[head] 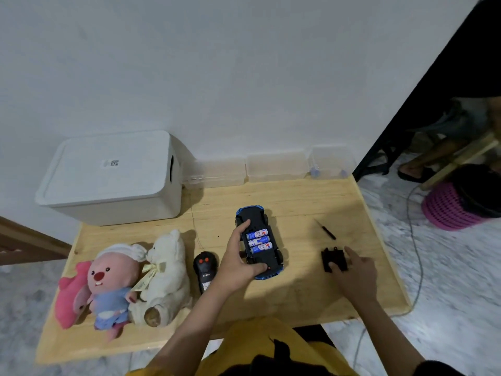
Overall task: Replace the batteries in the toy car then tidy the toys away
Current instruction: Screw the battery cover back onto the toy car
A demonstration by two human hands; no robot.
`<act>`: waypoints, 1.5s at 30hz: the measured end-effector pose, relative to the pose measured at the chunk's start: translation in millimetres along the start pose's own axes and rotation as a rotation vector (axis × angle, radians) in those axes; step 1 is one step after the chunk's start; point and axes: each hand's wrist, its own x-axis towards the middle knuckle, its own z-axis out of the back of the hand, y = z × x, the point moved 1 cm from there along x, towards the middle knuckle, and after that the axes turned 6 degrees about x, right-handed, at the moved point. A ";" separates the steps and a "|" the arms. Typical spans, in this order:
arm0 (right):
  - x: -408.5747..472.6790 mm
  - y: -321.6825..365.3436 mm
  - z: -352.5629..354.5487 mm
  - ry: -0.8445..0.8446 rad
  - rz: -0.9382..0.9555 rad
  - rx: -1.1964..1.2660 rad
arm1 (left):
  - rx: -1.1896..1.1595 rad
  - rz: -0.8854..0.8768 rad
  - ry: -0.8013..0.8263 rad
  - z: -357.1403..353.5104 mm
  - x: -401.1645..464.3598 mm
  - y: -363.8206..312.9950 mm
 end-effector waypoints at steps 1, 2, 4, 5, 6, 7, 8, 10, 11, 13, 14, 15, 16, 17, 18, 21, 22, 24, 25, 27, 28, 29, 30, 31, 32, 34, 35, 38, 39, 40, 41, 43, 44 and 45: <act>0.2 0.7 -1.0 0.003 0.000 -0.024 | 0.001 0.007 0.009 -1.8 -1.2 0.7; 0.3 1.8 -1.8 0.004 -0.001 -0.032 | 0.000 0.010 0.022 -3.4 -2.6 0.9; 0.0 5.1 -1.6 0.010 -0.021 -0.011 | 0.005 0.012 0.042 -6.0 -4.6 1.4; 0.7 5.2 -1.2 0.016 -0.033 0.008 | 0.009 0.012 0.047 -7.0 -5.2 2.5; 1.0 6.3 0.2 0.023 -0.043 0.028 | 0.011 0.012 0.050 -7.7 -5.8 3.3; 1.6 7.2 1.7 0.027 -0.046 0.059 | 0.011 0.012 0.052 -8.3 -6.6 3.6; 1.3 8.9 3.9 0.028 -0.041 0.106 | 0.012 0.010 0.053 -8.4 -7.5 4.2; -1.4 15.4 10.1 0.030 -0.029 0.222 | 0.009 0.009 0.052 -7.5 -9.3 4.8; -3.3 19.8 13.5 0.030 -0.030 0.270 | 0.007 0.011 0.050 -6.5 -9.6 5.2; -7.5 30.4 20.5 0.021 -0.036 0.363 | 0.011 0.009 0.046 -4.1 -9.0 5.3; -9.7 36.9 23.9 0.015 -0.031 0.416 | 0.013 0.007 0.042 -3.1 -8.2 4.8; -11.5 44.8 27.3 0.010 -0.016 0.468 | 0.007 0.006 0.038 -2.0 -7.2 4.1; -13.6 54.5 31.4 0.007 0.005 0.520 | -0.008 0.008 0.031 -1.1 -6.1 2.7; -15.4 64.5 35.0 0.013 0.028 0.577 | -0.024 0.009 0.024 -0.3 -5.1 0.9; -17.2 75.3 38.5 0.029 0.056 0.637 | -0.030 0.001 0.019 0.8 -4.1 -1.0; -23.6 108.3 47.1 0.098 0.169 0.760 | 0.013 -0.049 0.014 3.7 -0.9 -8.3; -25.4 118.0 48.3 0.124 0.207 0.760 | 0.031 -0.073 0.013 4.3 -0.3 -12.2; -30.3 136.8 49.5 0.183 0.263 0.724 | 0.059 -0.122 0.015 4.8 0.8 -20.2; -33.0 144.9 49.5 0.218 0.279 0.719 | 0.061 -0.139 0.014 4.7 1.2 -23.8; -37.0 156.7 48.2 0.305 0.301 0.767 | 0.048 -0.157 0.013 5.1 1.0 -30.3; -38.3 160.6 47.8 0.350 0.314 0.793 | 0.048 -0.166 0.010 5.7 1.0 -32.4; -39.3 163.7 47.6 0.393 0.329 0.812 | 0.054 -0.174 0.009 6.4 1.1 -33.4; -39.5 165.5 47.1 0.427 0.346 0.820 | 0.053 -0.179 0.010 7.1 0.8 -34.5; -39.6 167.4 47.0 0.451 0.363 0.819 | 0.051 -0.180 0.011 7.7 0.8 -35.6; -38.8 168.4 46.8 0.464 0.380 0.815 | 0.049 -0.181 0.014 8.3 0.4 -36.9; -37.6 170.7 46.5 0.475 0.406 0.809 | 0.050 -0.188 0.012 9.6 0.2 -38.6; -37.1 171.9 46.3 0.477 0.415 0.802 | 0.050 -0.192 0.008 10.2 -0.1 -39.4; -35.3 173.4 44.8 0.479 0.435 0.777 | 0.048 -0.197 -0.006 12.4 -0.2 -41.6; -34.6 173.6 44.7 0.481 0.436 0.770 | 0.048 -0.200 -0.008 13.0 0.2 -41.8; -33.7 173.6 44.6 0.482 0.433 0.764 | 0.047 -0.204 -0.009 13.5 1.0 -41.7; -33.2 173.9 44.8 0.484 0.427 0.757 | 0.048 -0.206 -0.010 13.9 1.9 -41.2; -32.4 174.4 45.5 0.491 0.410 0.747 | 0.053 -0.208 -0.006 14.6 3.6 -39.7; -32.4 175.3 46.0 0.495 0.400 0.744 | 0.056 -0.207 -0.002 14.9 4.0 -39.0; -32.4 176.1 46.4 0.498 0.391 0.742 | 0.059 -0.204 0.003 15.0 4.3 -38.6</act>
